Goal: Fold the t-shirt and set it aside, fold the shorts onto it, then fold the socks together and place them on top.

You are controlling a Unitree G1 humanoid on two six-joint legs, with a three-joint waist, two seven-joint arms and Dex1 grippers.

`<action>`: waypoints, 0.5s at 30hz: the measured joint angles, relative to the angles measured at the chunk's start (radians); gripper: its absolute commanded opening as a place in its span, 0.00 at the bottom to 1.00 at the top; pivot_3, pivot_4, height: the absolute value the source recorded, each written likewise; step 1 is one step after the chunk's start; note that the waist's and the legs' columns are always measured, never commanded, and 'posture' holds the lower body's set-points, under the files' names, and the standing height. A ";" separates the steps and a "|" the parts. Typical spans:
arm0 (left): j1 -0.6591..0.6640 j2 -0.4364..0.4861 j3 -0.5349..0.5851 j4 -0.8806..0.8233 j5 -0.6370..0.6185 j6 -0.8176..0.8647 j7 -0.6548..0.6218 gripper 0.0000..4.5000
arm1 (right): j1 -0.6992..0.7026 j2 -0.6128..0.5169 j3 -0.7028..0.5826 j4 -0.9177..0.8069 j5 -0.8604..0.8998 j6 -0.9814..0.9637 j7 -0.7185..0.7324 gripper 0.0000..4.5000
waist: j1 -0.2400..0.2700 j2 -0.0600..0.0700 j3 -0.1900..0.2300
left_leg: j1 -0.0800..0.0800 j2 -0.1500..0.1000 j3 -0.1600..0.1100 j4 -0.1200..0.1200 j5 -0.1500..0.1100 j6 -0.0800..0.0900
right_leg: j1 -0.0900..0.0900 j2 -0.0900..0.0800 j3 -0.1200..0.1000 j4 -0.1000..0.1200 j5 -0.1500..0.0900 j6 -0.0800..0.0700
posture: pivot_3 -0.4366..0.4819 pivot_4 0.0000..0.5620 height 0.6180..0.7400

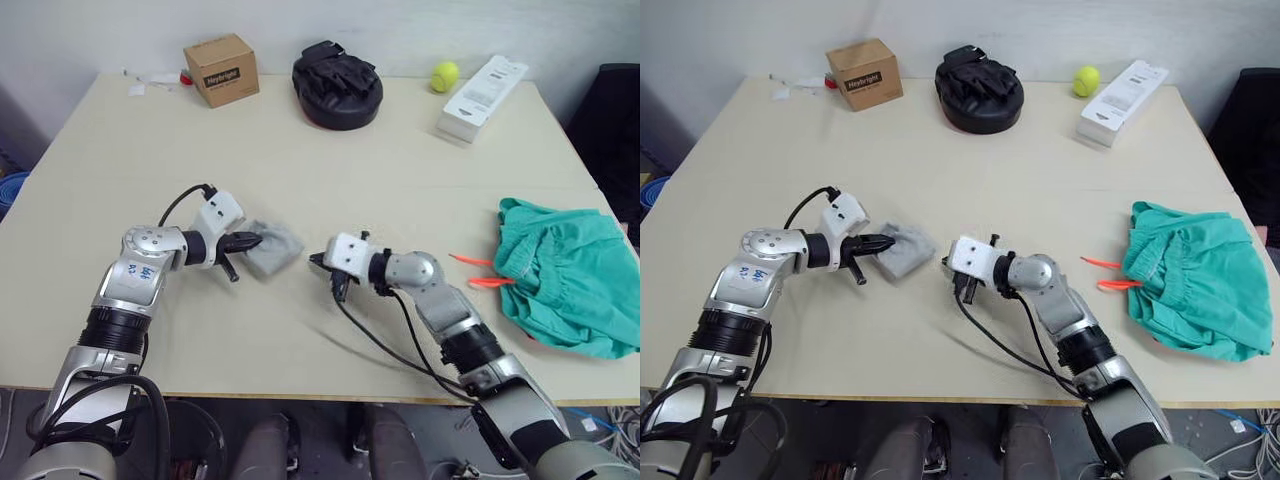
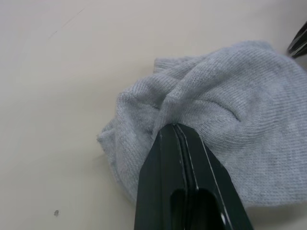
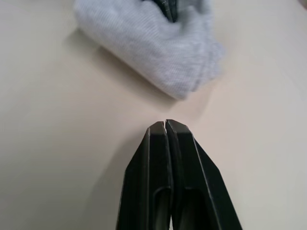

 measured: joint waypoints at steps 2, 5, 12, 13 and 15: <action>0.001 -0.004 0.001 -0.003 0.000 0.005 0.002 0.00 | 0.004 0.003 -0.046 -0.100 0.088 0.204 0.007 0.28 | 0.002 0.000 0.000 | 0.000 0.000 0.000 0.000 0.000 0.000 | 0.000 0.000 0.000 0.000 0.000 0.000 | 0.48 0.27 1.00; 0.006 -0.009 0.004 -0.009 0.000 0.007 0.005 0.00 | 0.013 0.022 -0.092 -0.186 0.207 0.496 -0.008 0.53 | 0.002 0.000 0.000 | 0.000 0.000 -0.001 0.000 0.000 0.000 | 0.000 -0.001 0.000 0.000 0.000 0.000 | 0.48 0.27 1.00; 0.034 -0.008 0.016 -0.047 0.000 0.024 0.007 0.00 | -0.020 0.225 -0.267 -0.138 0.381 0.898 -0.178 0.99 | -0.001 0.000 0.000 | 0.000 0.000 0.000 -0.001 0.000 0.000 | -0.001 -0.001 0.000 0.001 0.000 0.000 | 0.48 0.27 1.00; 0.038 -0.007 0.017 -0.053 0.000 0.028 0.007 0.00 | -0.042 0.258 -0.310 -0.110 0.401 0.934 -0.207 0.99 | -0.001 0.000 0.000 | 0.000 0.000 0.000 -0.001 0.000 0.000 | -0.001 -0.001 0.000 0.001 0.000 0.000 | 0.48 0.27 1.00; 0.046 -0.004 0.018 -0.072 0.000 0.038 0.007 0.00 | -0.075 0.318 -0.403 -0.047 0.440 0.989 -0.262 0.99 | -0.001 0.000 0.000 | 0.000 0.000 0.000 -0.002 0.000 0.000 | -0.002 -0.001 0.000 0.001 0.000 0.000 | 0.48 0.27 1.00</action>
